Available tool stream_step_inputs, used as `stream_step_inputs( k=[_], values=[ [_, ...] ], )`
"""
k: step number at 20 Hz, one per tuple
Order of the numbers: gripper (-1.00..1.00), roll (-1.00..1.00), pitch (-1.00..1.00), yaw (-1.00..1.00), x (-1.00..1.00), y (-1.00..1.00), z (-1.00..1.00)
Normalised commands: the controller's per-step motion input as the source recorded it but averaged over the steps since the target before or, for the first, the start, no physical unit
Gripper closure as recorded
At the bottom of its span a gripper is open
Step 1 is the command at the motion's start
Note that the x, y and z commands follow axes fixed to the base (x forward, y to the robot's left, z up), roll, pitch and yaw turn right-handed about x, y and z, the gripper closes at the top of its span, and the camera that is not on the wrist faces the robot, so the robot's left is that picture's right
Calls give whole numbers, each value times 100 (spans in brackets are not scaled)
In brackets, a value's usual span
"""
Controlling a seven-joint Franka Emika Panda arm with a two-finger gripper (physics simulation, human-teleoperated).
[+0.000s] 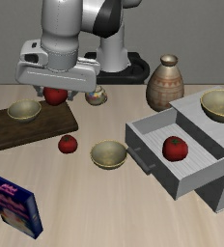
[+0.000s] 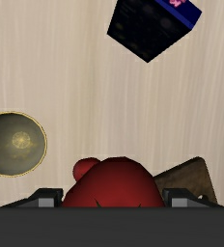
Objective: Pick the tomato next to the cereal and place it on the porcelain bowl between the cabinet and the cutting board
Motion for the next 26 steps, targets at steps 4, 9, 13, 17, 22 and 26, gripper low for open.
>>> stream_step_inputs(
  k=[4,9,13,17,22,26],
  values=[
    [100,0,0,45,0,0,0],
    [100,0,0,49,0,0,0],
    [100,0,0,28,0,0,0],
    [100,0,0,0,0,100,0],
    [100,0,0,0,0,100,0],
    [100,0,0,0,0,50,-50]
  ],
)
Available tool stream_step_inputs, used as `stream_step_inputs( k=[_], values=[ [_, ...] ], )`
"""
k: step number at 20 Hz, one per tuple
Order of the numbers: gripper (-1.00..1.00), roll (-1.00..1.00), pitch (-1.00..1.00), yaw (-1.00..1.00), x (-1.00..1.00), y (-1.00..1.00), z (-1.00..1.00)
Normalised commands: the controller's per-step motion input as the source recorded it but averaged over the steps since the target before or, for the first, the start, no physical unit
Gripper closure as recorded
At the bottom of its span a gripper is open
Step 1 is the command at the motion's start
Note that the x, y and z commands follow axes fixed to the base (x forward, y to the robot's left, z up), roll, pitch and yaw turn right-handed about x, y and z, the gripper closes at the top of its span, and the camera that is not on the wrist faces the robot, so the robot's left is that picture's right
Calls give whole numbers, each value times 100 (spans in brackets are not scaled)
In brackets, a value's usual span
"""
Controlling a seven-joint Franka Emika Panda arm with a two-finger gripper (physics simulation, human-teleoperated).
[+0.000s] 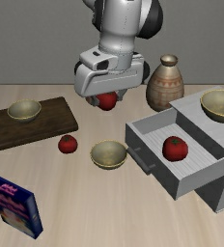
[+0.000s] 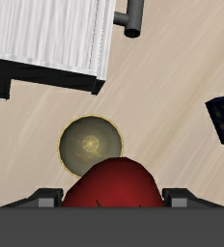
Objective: Pick the tomato next to the cereal and place it on the porcelain bowl between the cabinet and the cutting board
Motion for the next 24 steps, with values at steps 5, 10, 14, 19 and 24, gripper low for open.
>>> stream_step_inputs(
  k=[5,10,14,19,24],
  values=[
    [100,0,0,0,0,0,-100],
    [100,0,0,0,0,0,-100],
    [-100,0,0,0,0,0,-25],
    [-100,0,0,0,0,0,0],
    [-100,0,0,0,0,0,0]
  ],
)
